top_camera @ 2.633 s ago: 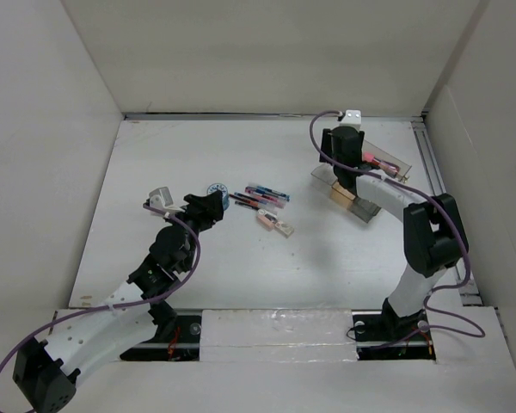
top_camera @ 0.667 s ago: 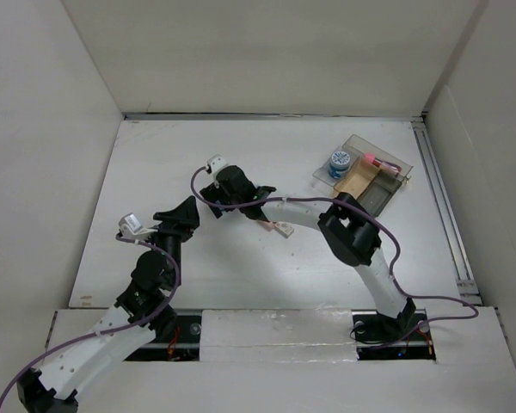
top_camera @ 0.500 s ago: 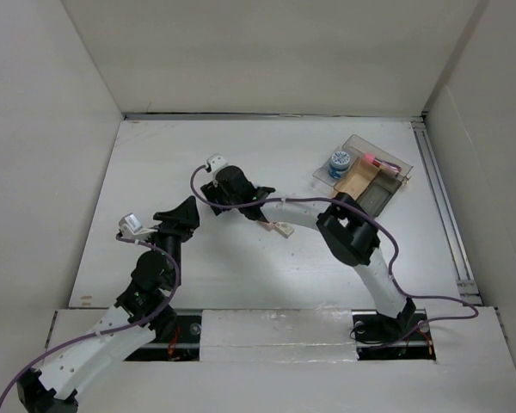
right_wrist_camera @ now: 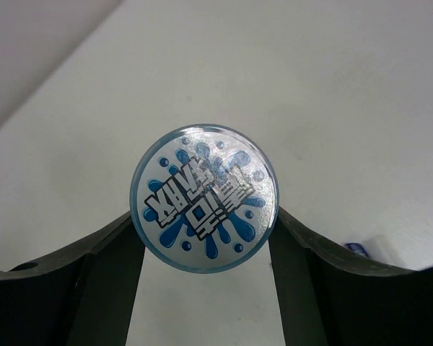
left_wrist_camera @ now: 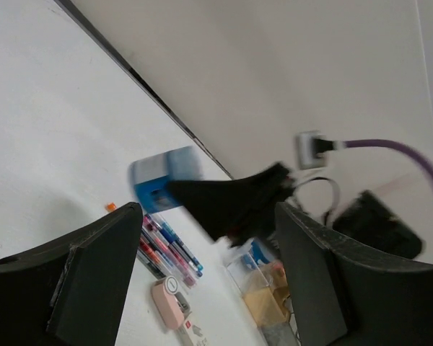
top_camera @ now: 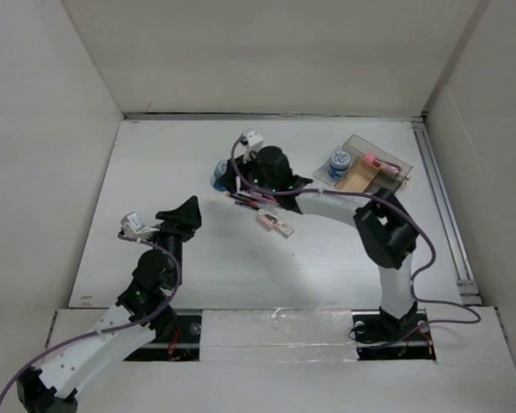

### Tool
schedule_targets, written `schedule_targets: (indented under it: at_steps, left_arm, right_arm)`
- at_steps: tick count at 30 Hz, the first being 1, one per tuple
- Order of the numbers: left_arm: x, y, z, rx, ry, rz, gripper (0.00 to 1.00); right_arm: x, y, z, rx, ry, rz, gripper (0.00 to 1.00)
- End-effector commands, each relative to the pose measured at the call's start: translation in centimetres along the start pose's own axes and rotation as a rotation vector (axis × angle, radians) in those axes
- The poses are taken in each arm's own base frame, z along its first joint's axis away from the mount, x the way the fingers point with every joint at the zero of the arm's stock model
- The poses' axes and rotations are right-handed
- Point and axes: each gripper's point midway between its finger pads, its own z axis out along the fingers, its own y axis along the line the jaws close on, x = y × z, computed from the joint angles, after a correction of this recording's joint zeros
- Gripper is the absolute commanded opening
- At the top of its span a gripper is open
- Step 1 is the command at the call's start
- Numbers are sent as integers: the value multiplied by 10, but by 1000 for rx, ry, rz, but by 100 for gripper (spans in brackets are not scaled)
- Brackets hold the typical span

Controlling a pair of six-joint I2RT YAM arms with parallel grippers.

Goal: Organize the desk

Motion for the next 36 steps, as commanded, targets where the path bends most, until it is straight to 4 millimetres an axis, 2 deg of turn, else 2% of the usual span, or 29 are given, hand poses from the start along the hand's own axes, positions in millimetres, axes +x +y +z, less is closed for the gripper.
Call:
schedule_targets:
  at_steps: [1,2,3,4,5,6,8,10,11,12,14,15,17,21,25,27,36]
  left_arm:
    - [-11,-24,3,53,-14,-21,71]
    - [-9,-29,2,78,0,-6,71]
    - [-4,-29,4,82,15,14,71]
    - [-4,-34,5,97,15,14,71]
    - [5,-37,8,100,50,53,72]
    - [5,-37,8,100,50,53,72]
    - [18,-42,11,118,101,102,72]
    - [23,-52,13,152,123,116,72]
    - [35,-52,14,162,163,142,72]
    - [36,-57,15,172,173,154,72]
    - [47,-59,17,183,215,176,72]
    - [49,-60,20,185,220,186,72]
    - [53,-59,20,181,233,196,72]
    - [53,-62,20,193,238,192,72]
    - [50,-62,18,193,229,191,72]
    - [49,-63,18,203,223,183,72]
    - [55,-62,20,193,242,195,72]
  right_arm:
    - [-133,-3,-60,-99,-355,40,46]
    - [-149,-9,-78,-81,-388,39,46]
    - [-146,-21,-87,-45,-381,47,46]
    - [-152,-45,-100,23,-401,57,46]
    - [-145,-68,-127,111,-391,56,46]
    - [-148,-81,-130,151,-403,62,46]
    - [-135,-107,-154,280,-386,48,46]
    - [-130,-137,-178,435,-392,59,46]
    - [-121,-141,-188,471,-369,45,46]
    - [-120,-155,-199,538,-370,42,45]
    - [-113,-169,-216,620,-346,25,45]
    - [-112,-187,-233,713,-346,25,46]
    - [-110,-201,-243,776,-344,33,46]
    - [-88,-230,-241,845,-289,95,45]
    - [-67,-240,-228,865,-228,121,45]
    - [-62,-247,-231,893,-217,128,45]
    - [-33,-252,-223,899,-145,163,45]
